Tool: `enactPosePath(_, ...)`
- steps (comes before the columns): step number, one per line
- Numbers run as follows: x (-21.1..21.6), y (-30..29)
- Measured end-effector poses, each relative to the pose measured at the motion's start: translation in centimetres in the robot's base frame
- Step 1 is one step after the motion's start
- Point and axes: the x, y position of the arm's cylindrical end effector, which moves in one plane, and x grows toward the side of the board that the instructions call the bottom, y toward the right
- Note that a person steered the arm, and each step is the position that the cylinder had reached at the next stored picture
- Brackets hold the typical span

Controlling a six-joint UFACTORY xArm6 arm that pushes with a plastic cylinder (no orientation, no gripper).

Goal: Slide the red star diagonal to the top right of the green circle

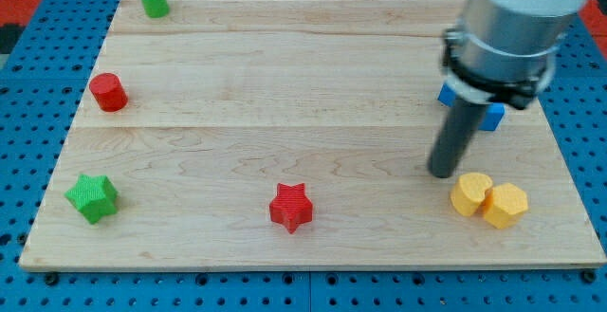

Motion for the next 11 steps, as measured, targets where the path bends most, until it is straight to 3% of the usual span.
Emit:
enactPosePath(1, 1.4, -5.7)
enactPosePath(2, 8.4, -7.4)
enactPosePath(3, 6.7, -11.8)
enactPosePath(4, -0.5, -16.9)
enactPosePath(5, -3.7, -24.6)
enactPosePath(6, -1.5, -19.2)
enactPosePath(8, 6.0, -18.6)
enactPosePath(10, -4.3, -26.7)
enactPosePath(11, -2.2, -25.7)
